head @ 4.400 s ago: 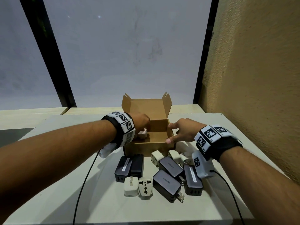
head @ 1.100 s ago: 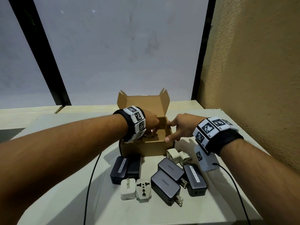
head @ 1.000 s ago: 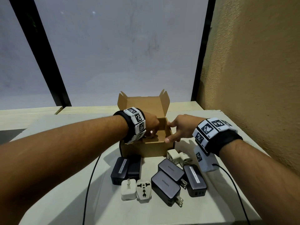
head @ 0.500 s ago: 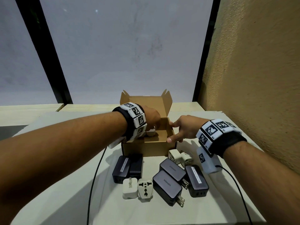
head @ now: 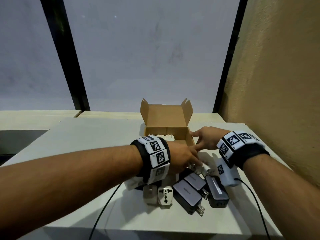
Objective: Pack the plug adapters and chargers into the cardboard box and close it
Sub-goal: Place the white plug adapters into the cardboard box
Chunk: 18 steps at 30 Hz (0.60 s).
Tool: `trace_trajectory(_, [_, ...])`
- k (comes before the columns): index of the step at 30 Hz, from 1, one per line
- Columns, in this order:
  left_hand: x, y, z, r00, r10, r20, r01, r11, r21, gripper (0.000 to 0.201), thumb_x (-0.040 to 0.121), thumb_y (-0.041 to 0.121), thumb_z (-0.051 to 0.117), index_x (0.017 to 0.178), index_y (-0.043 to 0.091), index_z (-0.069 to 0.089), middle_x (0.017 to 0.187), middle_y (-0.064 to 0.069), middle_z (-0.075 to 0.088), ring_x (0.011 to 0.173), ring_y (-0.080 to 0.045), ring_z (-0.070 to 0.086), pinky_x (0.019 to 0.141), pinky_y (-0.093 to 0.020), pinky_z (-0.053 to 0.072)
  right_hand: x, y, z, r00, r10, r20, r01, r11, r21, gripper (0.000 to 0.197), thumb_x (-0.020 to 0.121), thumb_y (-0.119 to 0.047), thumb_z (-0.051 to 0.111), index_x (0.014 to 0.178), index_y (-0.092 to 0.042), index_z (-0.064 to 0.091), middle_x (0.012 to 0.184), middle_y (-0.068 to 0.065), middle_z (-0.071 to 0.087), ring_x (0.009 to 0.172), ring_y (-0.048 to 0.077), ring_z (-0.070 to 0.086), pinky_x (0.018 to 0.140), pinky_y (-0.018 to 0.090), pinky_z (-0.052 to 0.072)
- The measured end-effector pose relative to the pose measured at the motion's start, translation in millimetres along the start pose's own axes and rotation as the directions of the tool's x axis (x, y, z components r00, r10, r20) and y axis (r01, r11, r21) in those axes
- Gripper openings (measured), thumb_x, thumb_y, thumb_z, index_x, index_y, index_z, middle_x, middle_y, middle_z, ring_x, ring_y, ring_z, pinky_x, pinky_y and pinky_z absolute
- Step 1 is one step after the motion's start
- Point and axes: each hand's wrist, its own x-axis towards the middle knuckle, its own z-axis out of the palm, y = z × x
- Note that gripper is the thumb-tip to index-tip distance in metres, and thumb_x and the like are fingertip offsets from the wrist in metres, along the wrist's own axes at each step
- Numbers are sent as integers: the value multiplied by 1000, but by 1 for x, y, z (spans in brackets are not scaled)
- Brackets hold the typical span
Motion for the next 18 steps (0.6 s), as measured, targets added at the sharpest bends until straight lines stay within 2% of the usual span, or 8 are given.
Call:
trace_trajectory(2, [-1,0,1,999,-19,-39,18,1000,-24,46,93,14,55,138,20,51,130,-9,56,109,-25,59,90,-36,50,-1,-2,0,1000,3,6,-3,999,-40,80,81,-54,64,149,-25,32,133,0,59,119,20,57,102,34,44])
trace_trajectory(4, [-2,2,3,999,-45,-18,45,999,-19,41,94,21,55,135,21,55,125,-7,56,105,-24,60,87,-33,51,0,-1,2,1000,18,-6,-18,999,-51,86,81,-55,63,152,-25,24,144,2,50,126,21,52,103,33,41])
trace_trajectory(7, [-3,6,5,994,-113,9,113,991,-73,36,93,22,56,128,15,59,129,-8,51,107,-27,60,91,-40,51,1,3,6,999,33,9,-33,999,-34,87,83,-57,61,153,-32,15,145,6,48,127,22,50,103,32,40])
trace_trajectory(9, [-4,6,7,990,-138,-4,137,985,-102,32,93,19,56,125,12,59,133,-10,47,106,-29,60,90,-40,52,0,4,7,999,31,29,-30,999,-23,83,87,-54,57,153,-32,13,144,8,49,129,22,49,103,32,38])
trace_trajectory(14, [-1,11,5,987,-156,-30,154,986,-63,26,94,18,56,118,11,60,124,-12,55,104,-29,60,82,-37,50,1,5,11,999,40,37,-40,999,18,82,89,-55,52,154,-32,7,148,7,44,133,22,45,107,34,34])
trace_trajectory(18, [0,14,3,990,-138,-42,133,987,-92,25,92,17,59,116,10,63,120,-10,58,104,-27,61,86,-38,52,2,4,11,998,49,41,-50,998,27,86,88,-55,55,154,-32,6,150,6,42,133,21,45,108,35,34])
